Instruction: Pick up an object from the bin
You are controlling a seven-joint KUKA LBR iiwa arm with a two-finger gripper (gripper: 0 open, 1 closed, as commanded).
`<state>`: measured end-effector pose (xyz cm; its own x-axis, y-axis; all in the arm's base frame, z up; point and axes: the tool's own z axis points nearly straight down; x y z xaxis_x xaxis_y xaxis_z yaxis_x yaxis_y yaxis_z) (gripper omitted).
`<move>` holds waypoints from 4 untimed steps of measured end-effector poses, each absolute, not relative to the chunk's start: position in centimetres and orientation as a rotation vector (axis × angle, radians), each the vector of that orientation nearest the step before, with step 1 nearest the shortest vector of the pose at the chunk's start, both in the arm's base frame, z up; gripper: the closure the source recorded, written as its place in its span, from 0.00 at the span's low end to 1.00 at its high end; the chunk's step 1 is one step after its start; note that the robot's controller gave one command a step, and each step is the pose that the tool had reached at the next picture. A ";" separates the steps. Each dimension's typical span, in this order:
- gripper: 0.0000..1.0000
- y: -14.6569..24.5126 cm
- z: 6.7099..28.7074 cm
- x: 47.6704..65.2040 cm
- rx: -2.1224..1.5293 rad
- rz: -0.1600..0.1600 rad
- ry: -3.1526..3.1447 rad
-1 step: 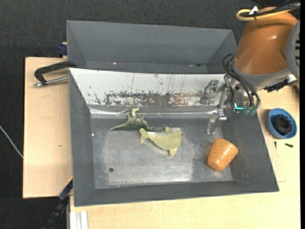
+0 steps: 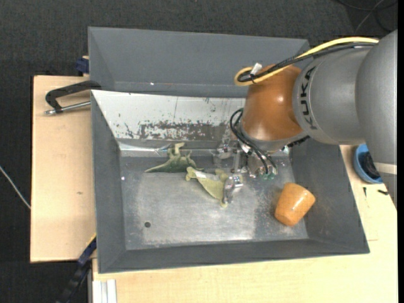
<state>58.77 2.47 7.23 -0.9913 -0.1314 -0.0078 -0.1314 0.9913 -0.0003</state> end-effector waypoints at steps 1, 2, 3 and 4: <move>0.00 3.6 10.2 56.6 0.118 0.004 3.137; 0.00 3.6 10.1 54.5 0.478 0.003 3.106; 0.00 4.1 7.2 53.9 0.761 0.005 3.043; 0.00 4.2 7.4 54.1 0.760 0.004 3.044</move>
Offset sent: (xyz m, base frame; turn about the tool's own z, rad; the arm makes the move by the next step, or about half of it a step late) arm -0.0224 0.0093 0.0277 0.2081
